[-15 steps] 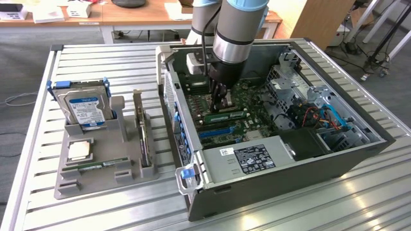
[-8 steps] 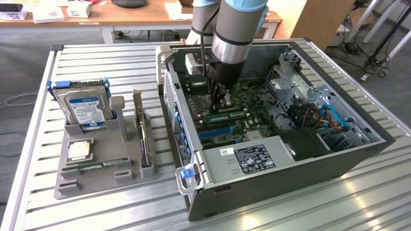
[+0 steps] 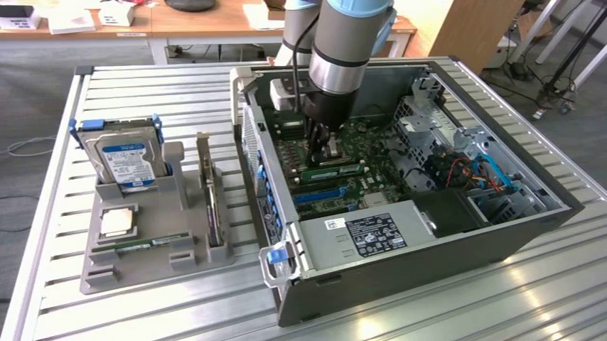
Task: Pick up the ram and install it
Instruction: 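Press down the ram until it locks into place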
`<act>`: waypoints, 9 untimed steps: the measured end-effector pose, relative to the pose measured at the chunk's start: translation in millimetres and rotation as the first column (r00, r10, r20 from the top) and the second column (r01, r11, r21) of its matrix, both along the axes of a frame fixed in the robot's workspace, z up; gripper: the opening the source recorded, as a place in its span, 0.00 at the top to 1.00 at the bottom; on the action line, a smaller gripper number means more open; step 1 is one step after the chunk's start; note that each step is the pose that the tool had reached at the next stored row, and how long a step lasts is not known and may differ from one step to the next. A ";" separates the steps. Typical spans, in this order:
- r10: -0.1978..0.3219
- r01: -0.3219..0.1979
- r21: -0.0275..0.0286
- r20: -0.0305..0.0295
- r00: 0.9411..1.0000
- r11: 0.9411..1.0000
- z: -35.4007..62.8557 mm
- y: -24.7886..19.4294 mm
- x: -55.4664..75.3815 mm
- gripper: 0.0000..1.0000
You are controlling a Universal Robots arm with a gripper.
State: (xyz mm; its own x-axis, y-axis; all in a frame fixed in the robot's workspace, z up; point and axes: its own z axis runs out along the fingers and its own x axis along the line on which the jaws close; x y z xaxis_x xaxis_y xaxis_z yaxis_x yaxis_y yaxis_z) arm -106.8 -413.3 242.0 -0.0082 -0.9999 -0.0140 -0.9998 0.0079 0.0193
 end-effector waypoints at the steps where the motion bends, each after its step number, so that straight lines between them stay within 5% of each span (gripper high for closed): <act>1: 0.000 0.000 0.000 0.000 1.000 1.000 -0.3 0.1 0.0 0.89; 9: 0.000 0.000 0.000 0.000 1.000 1.000 -6.0 0.5 -0.1 0.89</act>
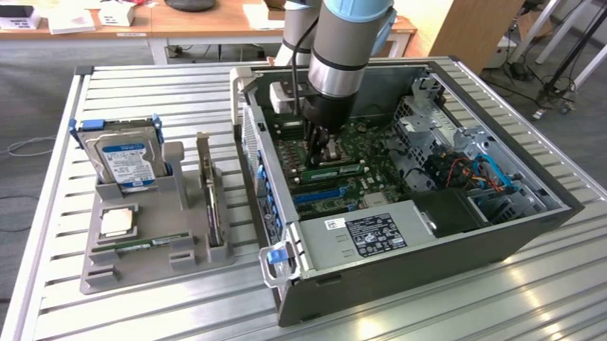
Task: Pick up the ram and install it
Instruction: 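Press down the ram until it locks into place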
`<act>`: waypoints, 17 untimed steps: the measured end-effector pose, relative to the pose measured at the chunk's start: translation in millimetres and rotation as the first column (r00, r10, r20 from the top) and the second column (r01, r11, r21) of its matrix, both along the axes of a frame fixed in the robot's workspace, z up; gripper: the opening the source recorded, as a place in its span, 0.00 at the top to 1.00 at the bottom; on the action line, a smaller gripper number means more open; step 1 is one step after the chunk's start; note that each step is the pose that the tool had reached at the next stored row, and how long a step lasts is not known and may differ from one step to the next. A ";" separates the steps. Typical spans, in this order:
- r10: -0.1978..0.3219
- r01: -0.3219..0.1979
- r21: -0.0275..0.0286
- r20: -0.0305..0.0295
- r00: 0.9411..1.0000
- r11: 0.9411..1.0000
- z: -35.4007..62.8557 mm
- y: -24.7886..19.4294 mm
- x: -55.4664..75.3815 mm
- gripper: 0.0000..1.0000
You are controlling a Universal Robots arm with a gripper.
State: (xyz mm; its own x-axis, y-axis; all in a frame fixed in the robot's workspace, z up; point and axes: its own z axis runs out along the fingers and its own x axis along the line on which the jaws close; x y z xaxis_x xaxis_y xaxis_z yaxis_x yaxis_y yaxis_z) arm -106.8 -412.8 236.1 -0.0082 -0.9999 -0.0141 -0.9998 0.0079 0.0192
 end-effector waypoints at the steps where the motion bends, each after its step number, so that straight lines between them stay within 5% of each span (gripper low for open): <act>1: 0.000 0.000 0.000 0.000 1.000 1.000 -0.6 0.0 0.0 0.89; 17: 0.000 0.000 -0.003 0.000 1.000 1.000 -4.0 1.6 -0.1 0.89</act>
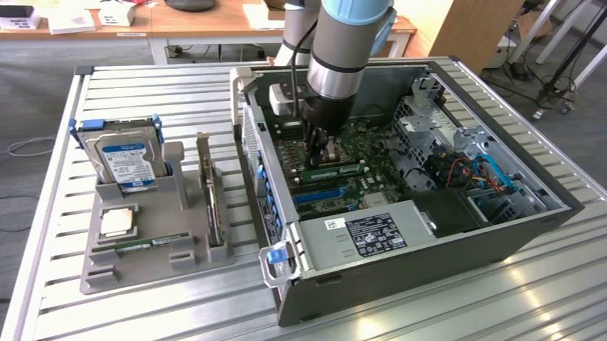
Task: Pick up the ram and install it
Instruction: 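Press down the ram until it locks into place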
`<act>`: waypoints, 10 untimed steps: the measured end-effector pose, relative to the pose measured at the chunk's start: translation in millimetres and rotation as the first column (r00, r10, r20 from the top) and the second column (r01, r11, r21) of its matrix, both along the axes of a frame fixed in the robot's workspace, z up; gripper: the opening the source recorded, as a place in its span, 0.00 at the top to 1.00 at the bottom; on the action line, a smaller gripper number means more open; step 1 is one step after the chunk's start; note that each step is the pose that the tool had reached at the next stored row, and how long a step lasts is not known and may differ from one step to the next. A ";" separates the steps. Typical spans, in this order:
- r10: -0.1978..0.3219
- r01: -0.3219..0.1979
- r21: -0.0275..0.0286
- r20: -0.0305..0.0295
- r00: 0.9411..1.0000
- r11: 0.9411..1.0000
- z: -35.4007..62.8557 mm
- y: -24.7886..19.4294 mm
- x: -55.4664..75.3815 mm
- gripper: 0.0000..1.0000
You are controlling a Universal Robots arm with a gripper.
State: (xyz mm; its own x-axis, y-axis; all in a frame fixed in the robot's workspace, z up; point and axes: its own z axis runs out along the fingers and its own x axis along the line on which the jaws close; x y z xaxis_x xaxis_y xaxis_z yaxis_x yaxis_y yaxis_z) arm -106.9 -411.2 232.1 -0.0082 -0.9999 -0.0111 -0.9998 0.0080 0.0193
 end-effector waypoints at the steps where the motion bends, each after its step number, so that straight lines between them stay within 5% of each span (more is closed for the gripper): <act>1: 0.000 0.000 0.000 0.000 1.000 1.000 -0.7 0.1 0.0 0.89; 10: 0.000 0.000 0.000 0.000 1.000 1.000 -5.2 0.1 0.0 0.89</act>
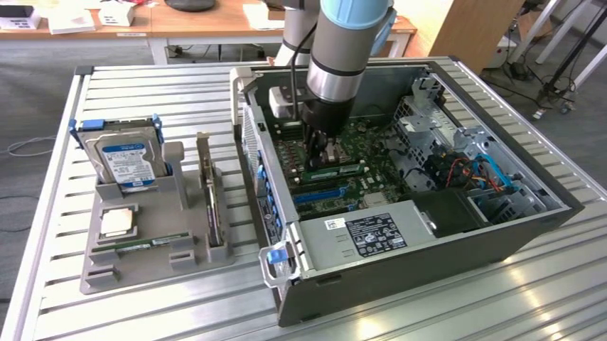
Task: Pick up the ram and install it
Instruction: 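Press down the ram until it locks into place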
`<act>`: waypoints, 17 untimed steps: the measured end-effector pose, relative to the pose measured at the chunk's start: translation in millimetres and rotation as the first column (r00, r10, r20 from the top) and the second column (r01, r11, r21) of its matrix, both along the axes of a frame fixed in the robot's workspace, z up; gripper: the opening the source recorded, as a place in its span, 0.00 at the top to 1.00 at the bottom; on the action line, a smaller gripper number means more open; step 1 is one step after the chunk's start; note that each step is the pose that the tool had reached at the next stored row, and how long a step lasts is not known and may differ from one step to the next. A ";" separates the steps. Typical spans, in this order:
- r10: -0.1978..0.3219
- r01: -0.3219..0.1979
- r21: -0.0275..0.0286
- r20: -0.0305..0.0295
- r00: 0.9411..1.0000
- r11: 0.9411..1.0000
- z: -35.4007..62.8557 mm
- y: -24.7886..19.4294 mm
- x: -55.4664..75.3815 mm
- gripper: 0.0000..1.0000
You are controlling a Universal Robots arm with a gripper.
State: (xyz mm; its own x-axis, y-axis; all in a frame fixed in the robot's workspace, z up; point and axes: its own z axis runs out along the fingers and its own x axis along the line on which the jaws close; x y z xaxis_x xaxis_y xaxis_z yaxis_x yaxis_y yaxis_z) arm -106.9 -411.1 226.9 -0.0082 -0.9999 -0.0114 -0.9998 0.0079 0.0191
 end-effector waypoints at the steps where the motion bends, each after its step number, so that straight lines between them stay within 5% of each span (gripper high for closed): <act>1: 0.000 0.000 0.000 0.000 1.000 1.000 -0.4 0.0 0.0 0.89; 17: 0.000 0.000 0.000 0.000 1.000 1.000 -2.8 0.0 0.0 0.89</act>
State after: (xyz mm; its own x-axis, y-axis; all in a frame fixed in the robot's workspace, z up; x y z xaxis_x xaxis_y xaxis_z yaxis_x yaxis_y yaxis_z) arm -107.0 -411.2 224.1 -0.0082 -0.9999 -0.0111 -0.9998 0.0080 0.0193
